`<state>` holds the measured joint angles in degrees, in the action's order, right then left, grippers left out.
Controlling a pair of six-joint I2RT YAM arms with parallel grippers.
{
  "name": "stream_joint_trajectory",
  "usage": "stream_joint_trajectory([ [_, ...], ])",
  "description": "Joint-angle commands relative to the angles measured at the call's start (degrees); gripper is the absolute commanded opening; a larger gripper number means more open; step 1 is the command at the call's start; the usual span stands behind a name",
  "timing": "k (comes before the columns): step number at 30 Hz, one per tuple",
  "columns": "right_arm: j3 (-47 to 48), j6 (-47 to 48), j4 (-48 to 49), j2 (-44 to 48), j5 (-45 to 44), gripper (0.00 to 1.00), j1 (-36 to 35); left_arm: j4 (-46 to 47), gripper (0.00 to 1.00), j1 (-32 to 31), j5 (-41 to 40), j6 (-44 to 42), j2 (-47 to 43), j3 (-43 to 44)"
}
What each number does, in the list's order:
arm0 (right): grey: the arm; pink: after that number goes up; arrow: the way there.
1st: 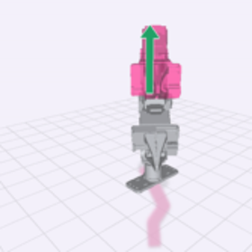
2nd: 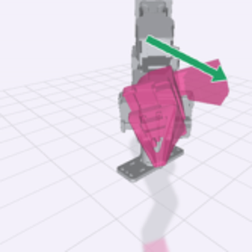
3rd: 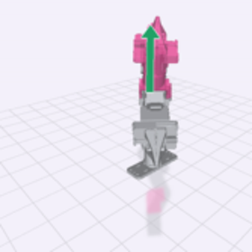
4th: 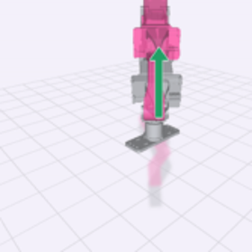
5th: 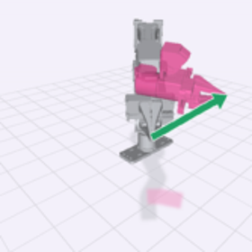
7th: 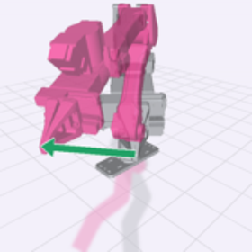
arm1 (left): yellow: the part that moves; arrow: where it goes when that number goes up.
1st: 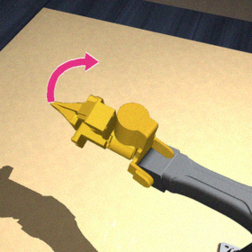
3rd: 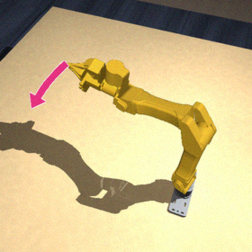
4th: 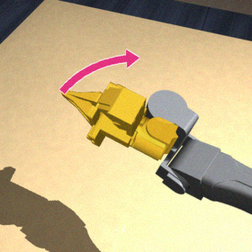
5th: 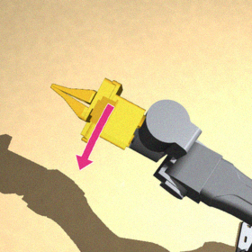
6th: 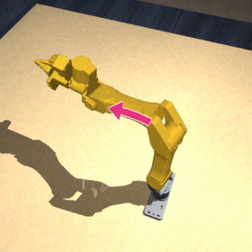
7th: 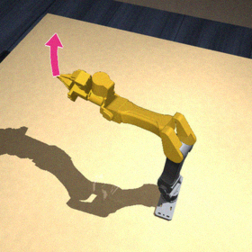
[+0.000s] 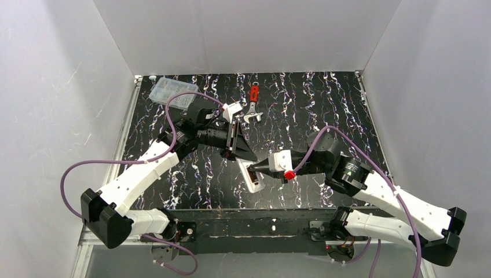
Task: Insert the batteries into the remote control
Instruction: Load the battery into the remote control.
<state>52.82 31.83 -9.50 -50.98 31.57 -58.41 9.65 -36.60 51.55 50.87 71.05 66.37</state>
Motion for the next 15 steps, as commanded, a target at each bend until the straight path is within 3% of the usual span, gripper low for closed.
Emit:
stream_joint_trajectory([
  [1, -2.4, -0.2, -11.9, 0.0, -1.4, 0.18, -0.7, 6.5, 0.0, 1.3, 5.8, 4.1, -2.3, 2.0],
  [7, -3.3, 0.5, -11.6, 1.2, -3.8, 0.27, -0.8, 7.0, 0.0, 1.5, 6.1, 4.5, -2.3, 1.8],
  [15, -3.8, -0.2, -9.6, 2.0, -4.0, 0.32, -0.8, 7.3, 0.0, 1.7, 6.1, 4.5, -2.1, 1.4],
])
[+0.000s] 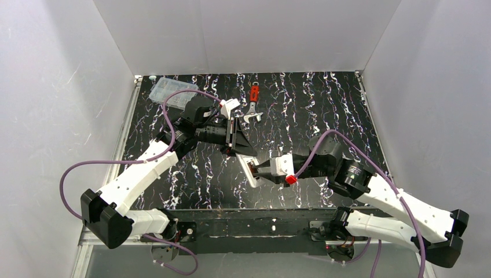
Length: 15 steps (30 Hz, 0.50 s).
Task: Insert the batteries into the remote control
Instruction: Load the battery into the remote control.
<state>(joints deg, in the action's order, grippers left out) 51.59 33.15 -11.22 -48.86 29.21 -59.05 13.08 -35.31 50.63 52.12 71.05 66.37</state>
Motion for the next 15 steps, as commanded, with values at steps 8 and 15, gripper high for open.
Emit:
stream_joint_trajectory([
  [8, -3.8, -7.2, 2.3, 3.8, -2.7, 0.34, -0.1, -2.2, 0.0, 0.4, 6.2, -1.1, -2.2, 1.7],
  [15, -3.2, -13.4, 10.7, 5.8, -4.0, 0.36, -0.1, -4.8, 0.0, 0.4, 5.5, -5.4, -2.7, 1.5],
])
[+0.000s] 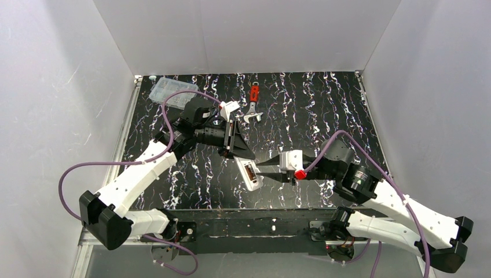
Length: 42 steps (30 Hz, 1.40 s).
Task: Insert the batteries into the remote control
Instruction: Load the battery into the remote control, then pick up the battery from the center of the board.
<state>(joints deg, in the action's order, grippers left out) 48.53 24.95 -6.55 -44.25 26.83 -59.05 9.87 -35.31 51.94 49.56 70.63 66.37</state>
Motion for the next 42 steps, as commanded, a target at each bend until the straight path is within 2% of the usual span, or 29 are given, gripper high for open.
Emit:
stream_joint_trajectory([
  [1, 0.0, -6.2, 7.6, 1.1, -2.2, 0.36, -0.1, -1.2, 0.0, 0.4, 4.4, -3.3, -2.3, 1.5],
  [5, 2.9, -11.9, 6.7, -0.1, -8.0, 0.4, -0.2, -1.9, 0.0, 0.3, 3.1, -8.9, -4.3, 1.4],
  [8, 4.4, -15.1, 3.2, -1.0, -10.9, 0.4, -0.1, -3.8, 0.0, 0.3, -0.8, -15.2, -7.2, 0.9],
  [12, 3.5, -19.0, 4.0, -0.8, -14.8, 0.4, -0.1, -4.4, 0.0, 0.3, -5.6, -21.4, -10.5, -0.2],
  [18, 0.7, -27.9, 5.6, -0.2, -27.4, 0.43, 0.0, 10.0, 0.0, 0.3, -8.9, -24.9, -16.6, -8.8],
  [20, 0.5, -30.3, 4.0, -1.0, -31.1, 0.46, 0.4, 11.7, 0.0, 0.3, -9.2, -25.6, -17.6, -9.9],
  [24, 4.9, -34.3, -8.0, -6.2, -38.0, 0.48, 3.1, 8.6, 0.0, 0.3, -10.5, -26.4, -17.7, -9.1],
  [27, 7.7, -35.8, -17.1, -11.6, -36.7, 0.48, 9.2, 6.5, 0.0, 0.3, -11.7, -26.7, -17.8, -8.9],
  [29, 8.2, -35.2, -21.4, -14.8, -29.0, 0.48, 14.7, 5.4, 0.0, 0.3, -12.8, -26.7, -17.8, -8.9],
  [31, 7.7, -36.1, -23.3, -17.3, -23.9, 0.48, 19.4, 3.6, 0.0, 0.3, -14.9, -26.7, -17.9, -8.7],
  [34, 6.3, -40.6, -23.3, -19.3, -21.0, 0.49, 25.5, 0.5, 0.0, 0.3, -17.2, -27.6, -18.2, -7.9],
  [39, 6.7, -55.2, -27.9, -23.5, -27.4, 0.48, 30.9, -0.6, 0.0, 0.3, -18.7, -27.6, -18.8, -7.9],
  [42, 8.1, -64.4, -33.2, -27.7, -27.3, 0.46, 32.0, -1.3, 0.0, 0.3, -18.9, -26.9, -18.6, -7.9],
])
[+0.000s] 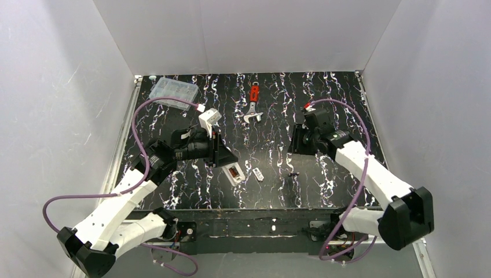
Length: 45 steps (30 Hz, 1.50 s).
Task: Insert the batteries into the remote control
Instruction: Pick up the battery from the center of the board.
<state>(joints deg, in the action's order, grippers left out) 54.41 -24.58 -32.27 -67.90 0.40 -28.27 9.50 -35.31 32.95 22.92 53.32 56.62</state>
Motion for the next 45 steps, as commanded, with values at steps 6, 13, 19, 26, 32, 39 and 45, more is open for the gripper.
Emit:
stream_joint_trajectory([
  [6, -6.8, -30.2, -3.4, -4.2, 4.7, 0.47, 1.2, -3.6, 0.0, 0.3, -1.6, 1.7, -0.5, 2.9],
  [13, -12.0, -41.2, -4.2, 0.8, -3.4, 0.52, 1.2, -4.0, 0.0, 0.3, -1.9, 2.1, -0.9, 2.4],
  [19, -11.1, -48.9, -8.7, -2.7, -5.5, 0.52, 1.6, -4.3, 0.0, 0.3, -2.1, 1.9, -1.0, 2.4],
  [26, -6.4, -52.4, -13.5, -10.5, -5.6, 0.52, 2.0, -5.4, 0.0, 0.3, -2.6, 1.4, -1.5, 2.8],
  [32, -6.5, -54.0, -10.9, -11.4, -6.2, 0.52, 2.1, -6.2, 0.0, 0.3, -2.6, 1.0, -1.8, 3.2],
  [39, -7.0, -54.7, -11.4, -12.6, -7.3, 0.52, 2.8, -6.2, 0.0, 0.3, -3.0, 0.8, -2.0, 2.9],
  [45, -7.7, -55.3, -9.7, -14.0, -7.3, 0.5, 3.5, -6.8, 0.0, 0.3, -2.9, 0.5, -1.7, 3.6],
])
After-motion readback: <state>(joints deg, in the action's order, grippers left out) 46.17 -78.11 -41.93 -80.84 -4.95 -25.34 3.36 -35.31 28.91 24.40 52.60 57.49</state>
